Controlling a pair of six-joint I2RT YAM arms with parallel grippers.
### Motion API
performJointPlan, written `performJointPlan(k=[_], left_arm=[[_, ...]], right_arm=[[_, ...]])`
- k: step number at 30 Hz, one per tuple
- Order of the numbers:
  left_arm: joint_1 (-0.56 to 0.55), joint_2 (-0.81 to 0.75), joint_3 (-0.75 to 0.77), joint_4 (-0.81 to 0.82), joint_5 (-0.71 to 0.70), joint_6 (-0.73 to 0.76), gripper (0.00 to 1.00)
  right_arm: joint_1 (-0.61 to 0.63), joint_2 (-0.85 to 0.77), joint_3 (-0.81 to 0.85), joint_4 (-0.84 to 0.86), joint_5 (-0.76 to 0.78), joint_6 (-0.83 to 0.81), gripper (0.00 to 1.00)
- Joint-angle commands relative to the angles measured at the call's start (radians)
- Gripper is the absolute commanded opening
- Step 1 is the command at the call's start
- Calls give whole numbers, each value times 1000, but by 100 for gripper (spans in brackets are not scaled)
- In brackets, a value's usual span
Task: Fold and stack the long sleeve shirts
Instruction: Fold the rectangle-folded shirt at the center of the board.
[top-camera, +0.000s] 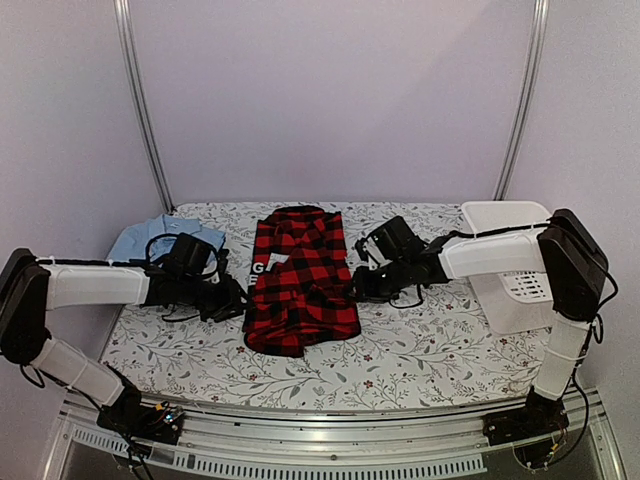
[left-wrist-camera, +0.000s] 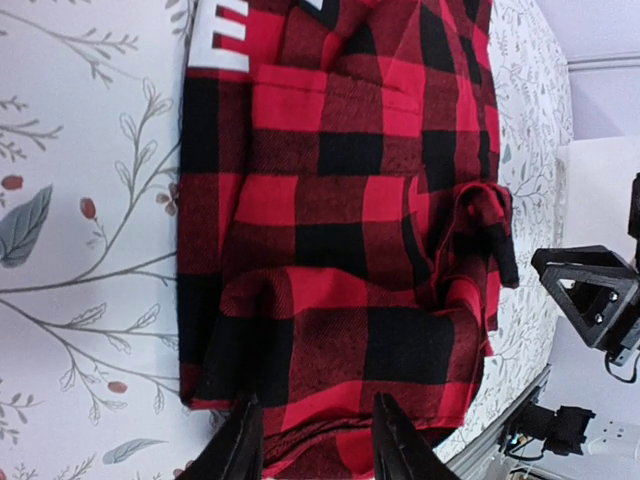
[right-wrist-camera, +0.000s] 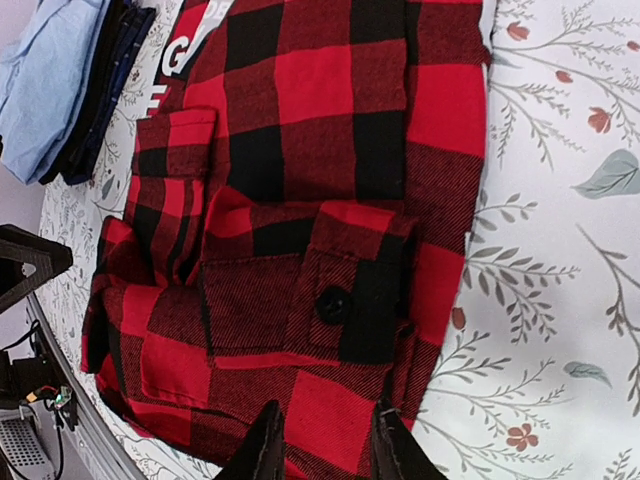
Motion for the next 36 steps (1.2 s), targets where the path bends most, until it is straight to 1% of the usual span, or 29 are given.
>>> performJointPlan(k=[1,3,6,15,20,25,28,30,33,36], left_arm=[[-30,-35,-40,-20,-16,-19,37],[-34,-42,-49,-16,-19,-30,37],[-42,-48,-52,-15,-24,-36,36],[-48,-76,-56,-31,-37,-40,36],[-48,-101,-60,-45,-44,-40,36],[-47,-126,-74,-43,-44,-45,36],[-47,-133,-79,-42,-41,-45,36],[-48,-138,-83,-40,-39,-42,36],[-48,-142,-90,-41,-29,-39,36],[-49,-147,-104,-42,-20,-39,37]], right_arm=[[48,-10,47,-58,49,-57,24],[58,10,62,-66,38,-60,19],[76,35,71,-60,21,-57,16],[85,116,125,-70,20,-56,15],[84,158,199,-102,60,-69,16],[69,218,305,-127,111,-93,23],[51,279,414,-152,149,-116,27],[42,324,486,-171,157,-133,28],[34,375,579,-212,156,-154,33],[34,379,619,-232,165,-171,43]])
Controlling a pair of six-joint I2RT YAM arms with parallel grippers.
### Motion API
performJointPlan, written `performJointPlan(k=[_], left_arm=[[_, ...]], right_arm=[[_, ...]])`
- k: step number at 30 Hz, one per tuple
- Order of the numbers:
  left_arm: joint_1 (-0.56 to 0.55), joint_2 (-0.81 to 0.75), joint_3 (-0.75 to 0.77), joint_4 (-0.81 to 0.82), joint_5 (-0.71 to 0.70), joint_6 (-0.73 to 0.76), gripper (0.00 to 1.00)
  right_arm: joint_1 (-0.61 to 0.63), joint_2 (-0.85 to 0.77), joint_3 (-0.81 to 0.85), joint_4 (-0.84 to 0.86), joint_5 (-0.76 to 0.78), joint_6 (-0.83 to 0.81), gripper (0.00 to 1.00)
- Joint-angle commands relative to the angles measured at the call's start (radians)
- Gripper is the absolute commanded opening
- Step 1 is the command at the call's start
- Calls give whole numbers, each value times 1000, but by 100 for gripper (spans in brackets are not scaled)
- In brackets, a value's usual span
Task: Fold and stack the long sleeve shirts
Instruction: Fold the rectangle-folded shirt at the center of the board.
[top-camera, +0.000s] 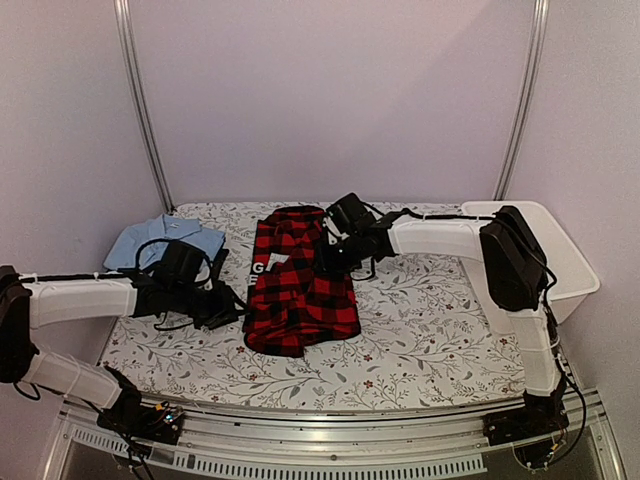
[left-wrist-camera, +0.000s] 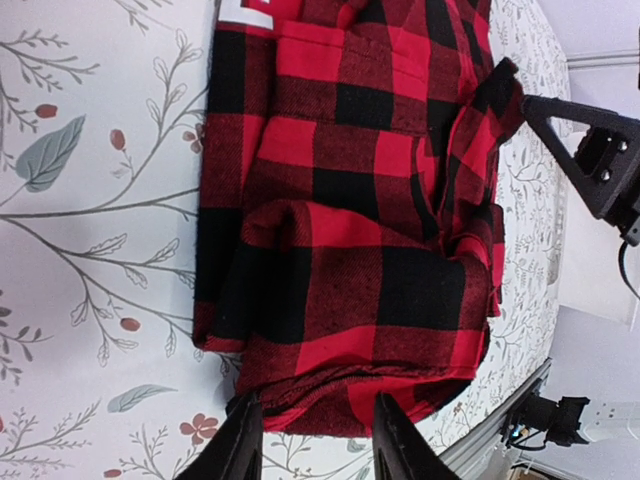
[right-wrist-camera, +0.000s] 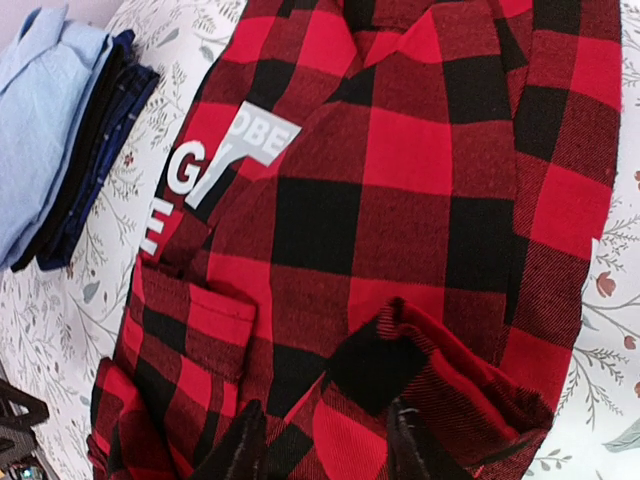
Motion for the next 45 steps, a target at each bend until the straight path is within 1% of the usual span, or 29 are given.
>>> performJointPlan(k=[1,3,7,15,20,24,27,34,36,41,44,45], left_arm=[[-12,-25,-32,-2,12,-1,38],[-11,-31,-47,-3,15,-3,38],[-11,-33,-74,2,27,-1,40],[-22,1,-115,50,76,-8,41],[-28,40,-118,96,90,-7,43],[-30,71,-114,126,77,3,43],[-30,93,-115,140,55,14,45],[-42,150,-124,229,79,-2,46],[-51,157,-123,234,78,-7,44],[-65,155,-121,236,81,-19,34],[-70,137,-119,226,87,-28,24],[-72,128,-116,216,85,-30,22]], right_arm=[[-8,11,58,-64,39,-46,47],[-7,-19,45,-75,42,-56,54],[-6,-96,-44,-80,45,-56,59],[-7,-335,-396,7,-32,14,60],[-9,-440,-576,73,-103,68,61],[-20,-471,-687,147,-167,98,63],[-30,-478,-740,218,-216,127,63],[-37,-428,-780,328,-292,167,63],[-37,-420,-794,344,-305,180,63],[-37,-417,-814,379,-319,196,59],[-35,-416,-815,380,-328,202,55],[-35,-416,-818,380,-329,202,55]])
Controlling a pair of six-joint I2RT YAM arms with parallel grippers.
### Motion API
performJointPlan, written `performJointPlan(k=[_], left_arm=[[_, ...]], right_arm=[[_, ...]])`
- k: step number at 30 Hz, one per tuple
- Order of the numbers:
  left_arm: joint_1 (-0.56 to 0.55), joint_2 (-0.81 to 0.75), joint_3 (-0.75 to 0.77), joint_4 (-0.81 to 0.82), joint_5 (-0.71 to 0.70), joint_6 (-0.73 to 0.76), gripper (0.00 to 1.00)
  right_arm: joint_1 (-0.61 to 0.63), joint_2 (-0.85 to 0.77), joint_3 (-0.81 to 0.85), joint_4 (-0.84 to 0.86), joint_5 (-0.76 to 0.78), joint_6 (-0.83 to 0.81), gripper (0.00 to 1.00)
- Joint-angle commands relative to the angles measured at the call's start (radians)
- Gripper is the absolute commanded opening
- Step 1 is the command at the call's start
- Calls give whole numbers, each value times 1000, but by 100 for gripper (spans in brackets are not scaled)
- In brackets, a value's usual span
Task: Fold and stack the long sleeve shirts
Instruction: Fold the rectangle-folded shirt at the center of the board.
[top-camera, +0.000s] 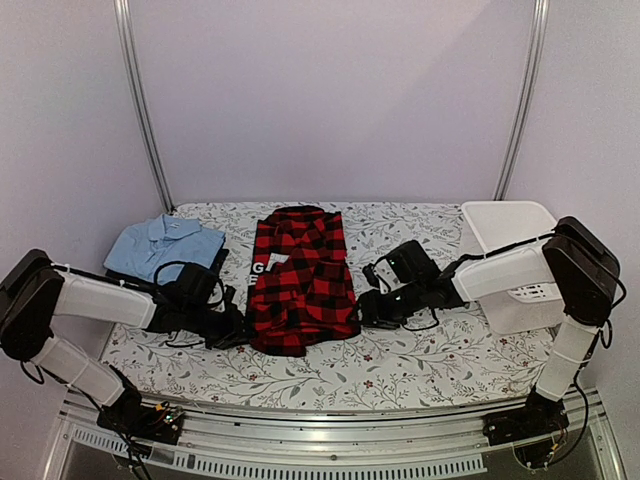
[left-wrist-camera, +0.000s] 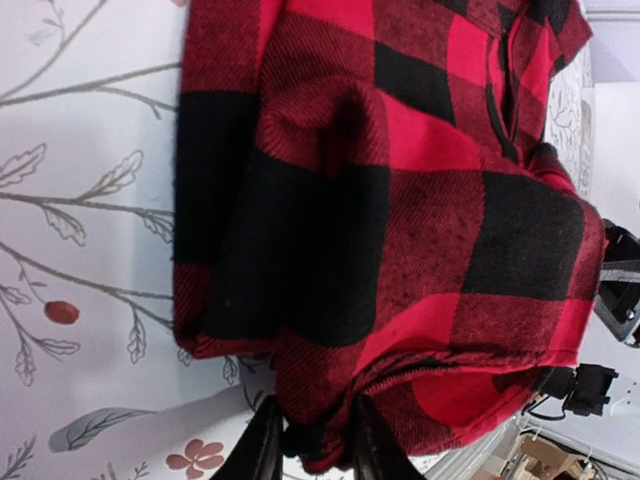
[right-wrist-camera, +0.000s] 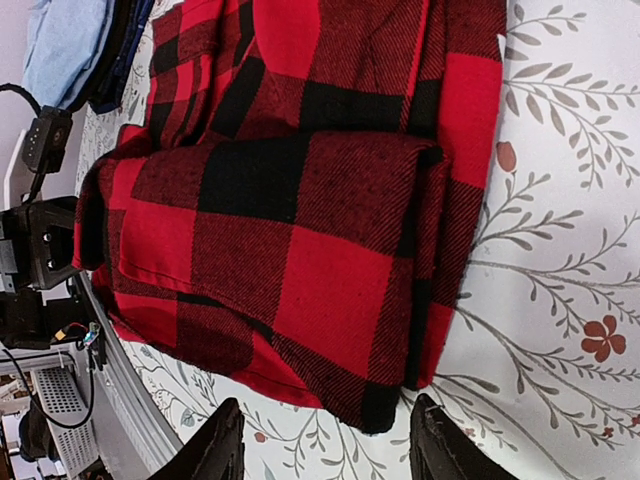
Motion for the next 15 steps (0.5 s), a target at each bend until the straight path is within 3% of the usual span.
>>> performJointPlan(k=[1,7,15], left_arm=[[-18,-31,2,-5,0,-9,21],[-19,-89,9,-83,-11,-11,11],[-21,-118,17,-105,-7,-17,6]], right_arm=[[-3,15,-18,42,-21,17,55],[-3,45,-13,43,-18,16,53],[11,60,-14,16,48,2,52]])
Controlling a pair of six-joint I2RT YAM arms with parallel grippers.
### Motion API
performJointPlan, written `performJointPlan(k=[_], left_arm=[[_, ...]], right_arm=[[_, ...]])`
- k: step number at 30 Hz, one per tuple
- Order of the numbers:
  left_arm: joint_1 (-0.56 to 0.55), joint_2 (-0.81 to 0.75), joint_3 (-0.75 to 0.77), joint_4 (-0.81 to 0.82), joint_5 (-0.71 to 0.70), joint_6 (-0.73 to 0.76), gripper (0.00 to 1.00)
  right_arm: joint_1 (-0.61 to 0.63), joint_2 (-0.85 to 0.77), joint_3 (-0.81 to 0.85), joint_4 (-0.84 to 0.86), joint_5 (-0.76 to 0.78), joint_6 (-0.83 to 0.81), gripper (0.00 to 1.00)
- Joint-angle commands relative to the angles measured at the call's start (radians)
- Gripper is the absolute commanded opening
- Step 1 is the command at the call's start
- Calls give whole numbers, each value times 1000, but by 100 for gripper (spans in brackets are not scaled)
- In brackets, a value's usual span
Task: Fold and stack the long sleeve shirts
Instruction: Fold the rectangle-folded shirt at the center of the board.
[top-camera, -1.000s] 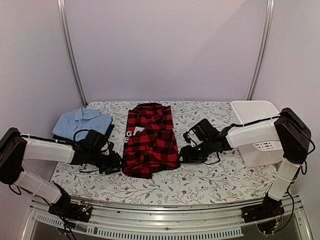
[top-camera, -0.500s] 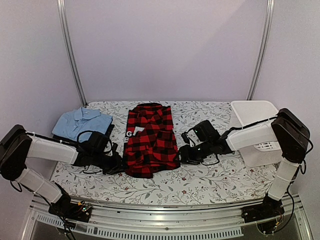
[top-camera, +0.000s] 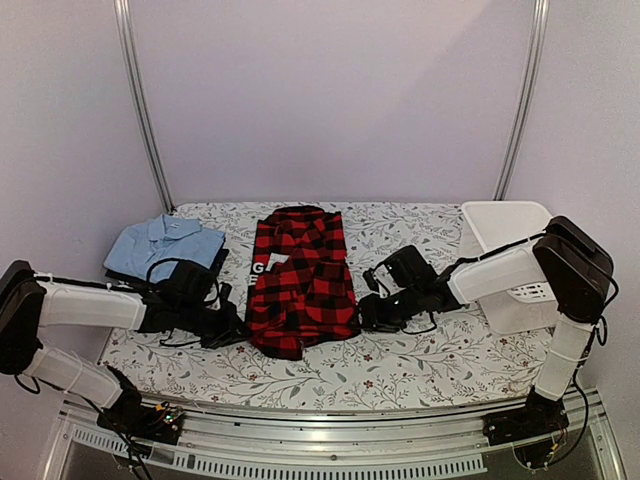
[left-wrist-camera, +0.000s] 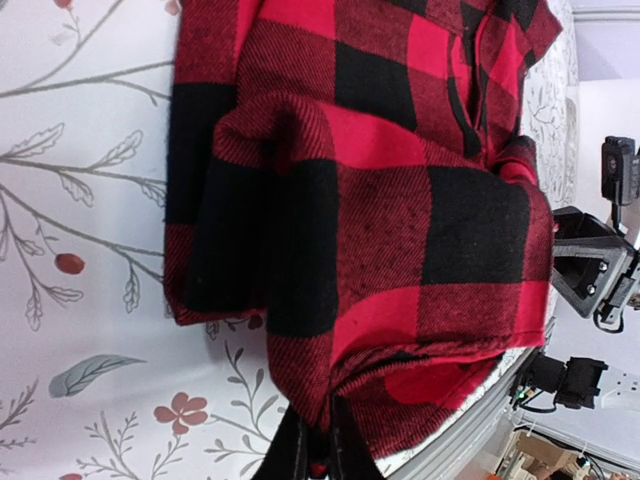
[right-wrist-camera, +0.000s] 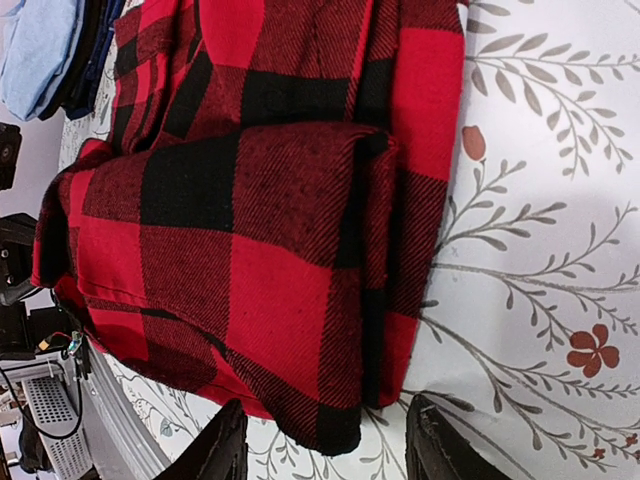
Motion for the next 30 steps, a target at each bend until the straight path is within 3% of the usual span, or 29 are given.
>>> performJointPlan(k=[1,6,11,15,22,30], left_arm=[[-12,-18,20,-31,-3,-2,5],[-12,-33,43,-50,-1,0,4],[-11,-51,85,-75,-1,3,4],[0,-46,134,-96,-17,21,4],[109,49,253,-68,37,58,3],[228,329,445,31,74,100,3]], right_arm=[[16,21,-3,-6,27,-8,51],[35,26,20,-2,3,6,38],[34,-3,64,-30,0,10,14],[28,-15,126,-51,10,5,5],[-22,28,247,-68,5,-2,1],[-118,202,493,-78,-7,8,0]])
